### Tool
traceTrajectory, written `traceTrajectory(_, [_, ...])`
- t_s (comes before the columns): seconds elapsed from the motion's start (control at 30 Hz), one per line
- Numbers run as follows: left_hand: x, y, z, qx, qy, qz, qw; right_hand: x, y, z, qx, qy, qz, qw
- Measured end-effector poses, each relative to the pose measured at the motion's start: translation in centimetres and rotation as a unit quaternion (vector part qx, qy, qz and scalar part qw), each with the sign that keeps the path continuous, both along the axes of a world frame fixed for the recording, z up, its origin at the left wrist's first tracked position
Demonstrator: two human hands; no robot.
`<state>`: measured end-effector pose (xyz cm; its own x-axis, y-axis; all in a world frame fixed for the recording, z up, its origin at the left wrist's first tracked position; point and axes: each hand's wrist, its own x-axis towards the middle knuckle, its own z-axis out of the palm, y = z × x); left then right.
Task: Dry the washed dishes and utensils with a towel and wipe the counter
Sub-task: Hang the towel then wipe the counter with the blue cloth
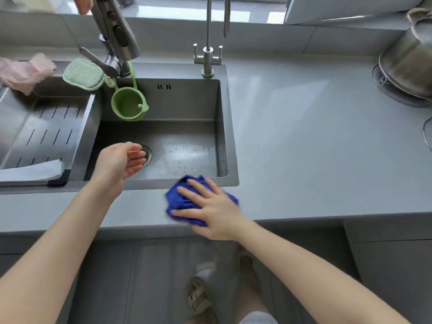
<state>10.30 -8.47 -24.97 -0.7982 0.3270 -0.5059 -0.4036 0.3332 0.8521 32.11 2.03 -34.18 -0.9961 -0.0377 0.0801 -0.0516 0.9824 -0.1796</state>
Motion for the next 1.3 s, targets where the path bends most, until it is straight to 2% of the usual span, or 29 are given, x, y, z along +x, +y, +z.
traceTrajectory(0.1, [1.0, 2.1, 0.0, 0.003, -0.004, -0.020, 1.000, 8.0, 7.3, 0.0, -0.012, -0.023, -0.155, 0.988])
traceTrajectory(0.17, [1.8, 3.9, 0.1, 0.009, -0.010, -0.032, 0.999, 12.9, 12.2, 0.4, -0.017, -0.051, -0.276, 0.960])
traceTrajectory(0.27, [2.8, 6.6, 0.0, 0.013, -0.016, -0.057, 0.998, 16.0, 18.3, 1.0, -0.007, -0.086, -0.478, 0.874])
traceTrajectory(0.33, [3.1, 8.4, 0.1, 0.017, -0.020, -0.072, 0.997, 14.1, 20.3, 1.5, -0.026, -0.115, -0.589, 0.799])
traceTrajectory(0.37, [3.2, 9.5, 0.2, 0.019, -0.021, -0.076, 0.997, 12.4, 20.2, 1.6, -0.035, -0.119, -0.622, 0.774])
traceTrajectory(0.4, [3.1, 10.5, 0.3, 0.023, -0.022, -0.077, 0.997, 10.6, 19.5, 1.2, -0.023, -0.101, -0.621, 0.777])
traceTrajectory(0.43, [3.0, 11.5, 0.4, 0.029, -0.023, -0.077, 0.996, 8.8, 18.1, 0.5, -0.001, -0.058, -0.580, 0.813])
traceTrajectory(0.5, [2.5, 13.6, 0.5, 0.033, -0.024, -0.077, 0.996, 5.9, 14.3, -0.4, 0.018, -0.007, -0.375, 0.927])
traceTrajectory(0.53, [2.2, 14.6, 0.4, 0.028, -0.021, -0.079, 0.996, 5.2, 12.8, -0.6, 0.027, -0.009, -0.247, 0.968])
traceTrajectory(0.6, [1.3, 16.4, 0.2, 0.011, -0.014, -0.092, 0.996, 3.5, 14.3, 0.0, 0.020, -0.034, -0.041, 0.998])
traceTrajectory(0.67, [0.1, 18.4, -0.2, -0.013, -0.014, -0.109, 0.994, 1.3, 19.4, 0.3, 0.023, -0.057, 0.058, 0.996])
traceTrajectory(0.73, [-1.2, 20.3, -0.6, -0.035, -0.020, -0.115, 0.992, -1.7, 24.7, 0.2, 0.017, -0.077, 0.019, 0.997])
traceTrajectory(0.8, [-2.6, 21.9, -1.2, -0.039, -0.025, -0.098, 0.994, -5.6, 29.6, 0.7, 0.007, -0.095, -0.101, 0.990])
traceTrajectory(0.87, [-3.7, 22.9, -1.8, -0.038, -0.027, -0.074, 0.996, -9.9, 33.2, 1.4, 0.012, -0.109, -0.205, 0.973])
traceTrajectory(0.97, [-5.1, 23.8, -2.5, -0.029, -0.030, -0.043, 0.998, -16.3, 36.2, 1.7, 0.024, -0.122, -0.299, 0.946])
traceTrajectory(1.1, [-6.5, 24.6, -3.5, -0.013, -0.041, 0.007, 0.999, -23.6, 36.2, 1.2, 0.000, -0.106, -0.380, 0.919])
traceTrajectory(1.3, [-7.0, 25.3, -3.6, -0.017, -0.040, 0.020, 0.999, -26.3, 37.0, 1.1, 0.001, -0.101, -0.377, 0.921])
